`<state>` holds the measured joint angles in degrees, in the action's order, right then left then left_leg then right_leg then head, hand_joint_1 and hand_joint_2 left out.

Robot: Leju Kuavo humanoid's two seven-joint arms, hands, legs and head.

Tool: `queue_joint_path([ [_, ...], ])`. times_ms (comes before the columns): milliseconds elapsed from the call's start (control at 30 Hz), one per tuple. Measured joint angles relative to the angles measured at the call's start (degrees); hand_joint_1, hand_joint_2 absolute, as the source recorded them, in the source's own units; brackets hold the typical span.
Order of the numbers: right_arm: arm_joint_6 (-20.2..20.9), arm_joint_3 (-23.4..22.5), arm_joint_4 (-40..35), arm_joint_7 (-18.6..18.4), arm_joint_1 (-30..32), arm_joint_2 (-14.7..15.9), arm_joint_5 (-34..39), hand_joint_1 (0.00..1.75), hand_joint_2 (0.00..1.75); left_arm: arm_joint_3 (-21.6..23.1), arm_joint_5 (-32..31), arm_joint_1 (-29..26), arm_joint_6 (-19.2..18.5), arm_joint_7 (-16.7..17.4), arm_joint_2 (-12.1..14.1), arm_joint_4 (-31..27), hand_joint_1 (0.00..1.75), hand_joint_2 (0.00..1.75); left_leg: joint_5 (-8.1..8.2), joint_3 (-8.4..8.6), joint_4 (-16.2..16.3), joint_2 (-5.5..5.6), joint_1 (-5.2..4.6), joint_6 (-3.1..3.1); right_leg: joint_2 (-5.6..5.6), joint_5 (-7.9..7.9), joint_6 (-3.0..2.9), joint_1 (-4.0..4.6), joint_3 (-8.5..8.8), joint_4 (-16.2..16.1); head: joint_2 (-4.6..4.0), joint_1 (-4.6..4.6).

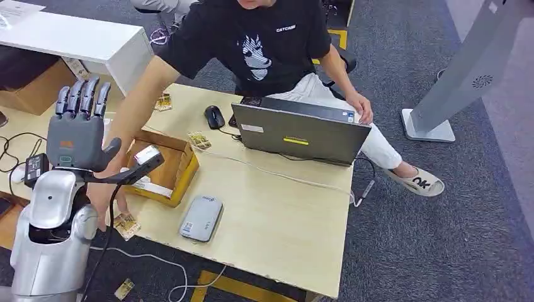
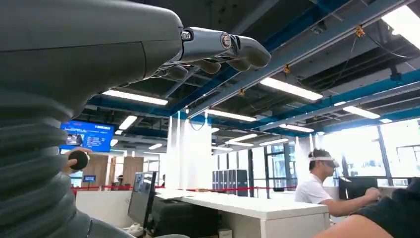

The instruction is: Pass the card to the sensor for recognition and then transmit it.

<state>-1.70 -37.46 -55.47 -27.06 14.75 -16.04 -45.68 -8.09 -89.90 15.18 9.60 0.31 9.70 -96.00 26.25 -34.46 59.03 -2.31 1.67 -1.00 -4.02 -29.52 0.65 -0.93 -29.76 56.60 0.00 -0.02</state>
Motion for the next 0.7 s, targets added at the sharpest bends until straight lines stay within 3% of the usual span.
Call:
queue_joint_path([
  [700,0.9,0.77,-0.68,-0.31,0.02,0.0,0.53,0.0,1.75,-0.35,0.0,-1.24,-0.02,-1.29,-0.2,-1.42,0.0,1.75,0.0,0.0,0.0,0.01,0.0,0.0,-0.01,0.0,0.0,0.0,0.0,0.0,0.0,0.02],
])
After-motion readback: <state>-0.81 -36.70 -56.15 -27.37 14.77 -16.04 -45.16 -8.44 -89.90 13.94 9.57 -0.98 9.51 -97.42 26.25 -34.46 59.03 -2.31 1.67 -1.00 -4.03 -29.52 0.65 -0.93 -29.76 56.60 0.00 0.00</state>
